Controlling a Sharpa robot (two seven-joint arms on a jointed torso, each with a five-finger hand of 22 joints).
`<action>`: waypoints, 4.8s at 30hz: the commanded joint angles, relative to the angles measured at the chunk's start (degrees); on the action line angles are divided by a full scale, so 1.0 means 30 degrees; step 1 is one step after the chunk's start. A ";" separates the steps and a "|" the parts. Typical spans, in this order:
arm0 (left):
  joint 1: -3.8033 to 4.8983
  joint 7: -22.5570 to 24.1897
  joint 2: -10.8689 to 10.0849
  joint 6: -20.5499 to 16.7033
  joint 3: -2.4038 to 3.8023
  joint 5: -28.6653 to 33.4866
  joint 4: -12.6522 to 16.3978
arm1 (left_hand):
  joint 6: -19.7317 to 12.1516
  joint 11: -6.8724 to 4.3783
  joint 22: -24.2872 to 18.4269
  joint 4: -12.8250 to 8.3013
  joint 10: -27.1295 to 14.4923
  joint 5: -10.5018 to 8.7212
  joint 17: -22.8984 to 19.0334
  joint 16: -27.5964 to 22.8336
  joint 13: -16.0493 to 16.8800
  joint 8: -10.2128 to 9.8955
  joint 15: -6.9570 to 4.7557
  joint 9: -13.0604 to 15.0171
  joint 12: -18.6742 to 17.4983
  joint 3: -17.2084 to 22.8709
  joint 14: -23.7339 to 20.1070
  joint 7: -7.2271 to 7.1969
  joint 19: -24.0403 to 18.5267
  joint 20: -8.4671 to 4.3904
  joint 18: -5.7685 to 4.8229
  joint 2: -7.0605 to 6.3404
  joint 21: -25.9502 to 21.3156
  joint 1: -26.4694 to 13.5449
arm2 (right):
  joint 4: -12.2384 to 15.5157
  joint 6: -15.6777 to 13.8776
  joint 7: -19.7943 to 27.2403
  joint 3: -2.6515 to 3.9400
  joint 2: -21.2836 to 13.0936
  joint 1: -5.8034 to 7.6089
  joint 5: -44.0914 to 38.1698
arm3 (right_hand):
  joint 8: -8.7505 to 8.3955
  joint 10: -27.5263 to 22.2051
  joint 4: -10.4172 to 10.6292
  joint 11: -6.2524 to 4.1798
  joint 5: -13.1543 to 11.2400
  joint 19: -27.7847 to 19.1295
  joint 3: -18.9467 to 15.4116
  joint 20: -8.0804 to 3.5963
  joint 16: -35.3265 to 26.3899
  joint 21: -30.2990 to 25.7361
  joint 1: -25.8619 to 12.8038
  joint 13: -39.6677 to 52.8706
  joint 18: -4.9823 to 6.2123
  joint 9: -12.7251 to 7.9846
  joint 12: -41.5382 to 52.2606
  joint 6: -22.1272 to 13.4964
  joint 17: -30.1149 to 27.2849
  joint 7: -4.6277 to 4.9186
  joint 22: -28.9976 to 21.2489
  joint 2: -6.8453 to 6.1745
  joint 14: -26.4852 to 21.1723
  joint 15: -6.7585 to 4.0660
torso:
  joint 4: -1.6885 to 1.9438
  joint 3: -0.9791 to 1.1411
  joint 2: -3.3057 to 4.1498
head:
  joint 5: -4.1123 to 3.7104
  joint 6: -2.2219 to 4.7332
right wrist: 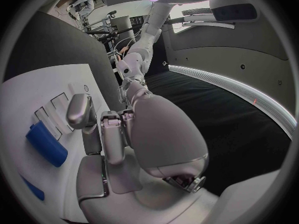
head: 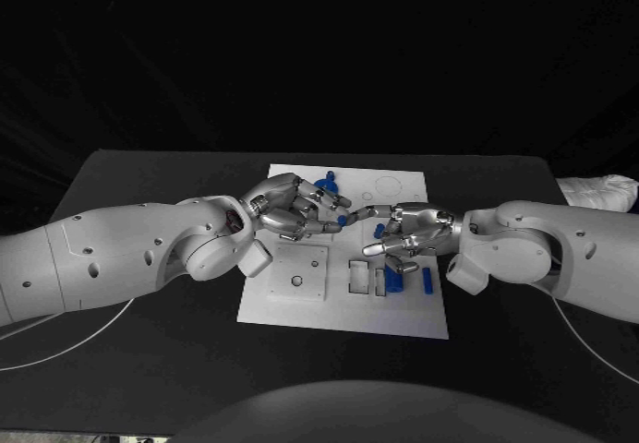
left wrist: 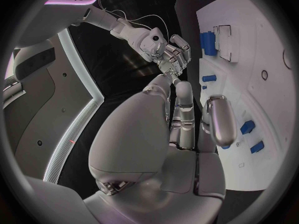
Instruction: Assemble the parts on the task board
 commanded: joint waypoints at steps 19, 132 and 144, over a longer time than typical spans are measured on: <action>0.0002 0.0172 0.0207 0.0361 0.0008 0.0350 0.0043 | 0.0061 0.0020 0.3492 -0.0045 -0.0175 0.0119 -0.0042 -0.0122 -0.0046 0.0094 -0.0031 0.0034 0.0125 -0.0172 -0.0119 0.0058 -0.0139 -0.0031 0.0122 0.0221 -0.0114 0.0109 | -0.0010 0.1032 -0.0519 -0.0002 0.0343 -0.0031 0.0536 | -0.1266 -0.0070 0.0095 -0.0281 -0.0048 -0.0607 0.0139 0.0067 -0.0117 -0.0572 -0.0189 0.0918 0.0296 -0.1353 -0.0286 -0.1548 0.4891 -0.0089 0.2452 -0.0072 0.1693 0.0184 | -0.0011 -0.0009 0.0000 | 0.0005 0.0000; -0.0165 -0.1928 -0.0384 0.0828 0.0004 0.5072 0.0043 | 0.0130 0.0248 0.3474 -0.0063 -0.0142 0.1937 -0.0093 -0.0038 -0.0315 0.0204 0.0078 0.0367 0.0675 -0.1382 -0.0205 0.0252 -0.0199 0.0040 0.0132 0.0504 -0.0161 0.0136 | 0.2616 -1.8062 0.5726 0.0015 -0.0072 -0.0483 -2.2069 | -0.6042 0.2991 0.1454 -0.1901 0.1906 0.4856 0.0852 -0.1567 0.0066 0.4100 -0.2997 0.2655 -0.0788 -0.4598 0.1688 0.8930 0.5032 0.1665 0.3934 -0.0998 0.1958 -0.1517 | -0.0010 -0.0016 -0.0002 | 0.0513 0.0000; -0.0166 -0.1983 -0.0317 0.0894 0.0004 0.5072 0.0039 | 0.0133 0.0249 0.3474 -0.0058 -0.0148 0.1951 -0.0096 -0.0038 -0.0319 0.0207 0.0081 0.0372 0.0679 -0.1399 -0.0207 0.0251 -0.0197 0.0043 0.0131 0.0514 -0.0158 0.0129 | 0.2543 -1.7857 0.5577 0.0015 -0.0005 -0.0485 -2.2063 | -0.6053 0.2991 0.1447 -0.1893 0.1919 0.4846 0.0859 -0.1565 0.0066 0.4086 -0.2995 0.2655 -0.0784 -0.4572 0.1688 0.9005 0.5032 0.1680 0.3929 -0.1000 0.1958 -0.1512 | -0.0010 -0.0024 -0.0005 | 0.0489 0.0000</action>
